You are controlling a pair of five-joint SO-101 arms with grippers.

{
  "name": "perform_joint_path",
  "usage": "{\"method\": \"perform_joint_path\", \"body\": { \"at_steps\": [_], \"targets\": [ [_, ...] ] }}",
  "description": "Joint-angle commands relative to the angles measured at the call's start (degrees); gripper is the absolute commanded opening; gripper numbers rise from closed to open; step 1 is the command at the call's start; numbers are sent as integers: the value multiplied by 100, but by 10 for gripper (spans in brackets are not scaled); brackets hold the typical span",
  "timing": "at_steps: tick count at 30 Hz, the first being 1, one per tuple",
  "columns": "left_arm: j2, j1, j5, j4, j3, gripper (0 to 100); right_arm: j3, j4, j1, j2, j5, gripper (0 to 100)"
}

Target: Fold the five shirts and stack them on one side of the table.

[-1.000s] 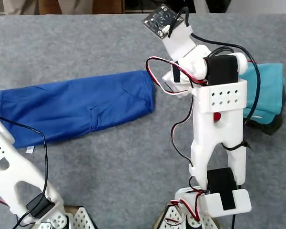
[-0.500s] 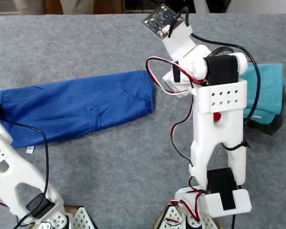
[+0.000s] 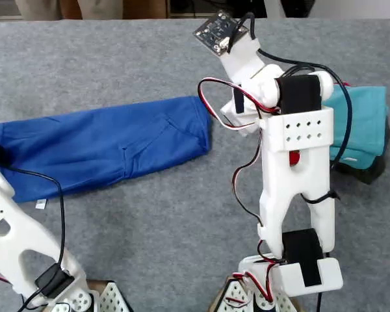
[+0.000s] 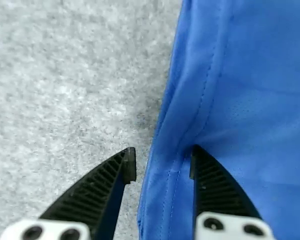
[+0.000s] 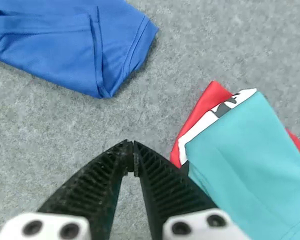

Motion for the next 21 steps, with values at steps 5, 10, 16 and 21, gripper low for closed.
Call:
{"method": "perform_joint_path", "body": {
  "at_steps": [5,10,16,21],
  "targets": [
    [611,88,-44,-255,-299,188,-4,62,-321,-242,0,2],
    [1095,35,-70,-457,-299,173,-4,35,-356,-242,0,2],
    [1182,53,-695,-448,-255,96,-4,26,-374,-242,0,2],
    [1182,105,-1073,-352,-299,17,-66,-9,-374,-242,0,2]
  ]
}}
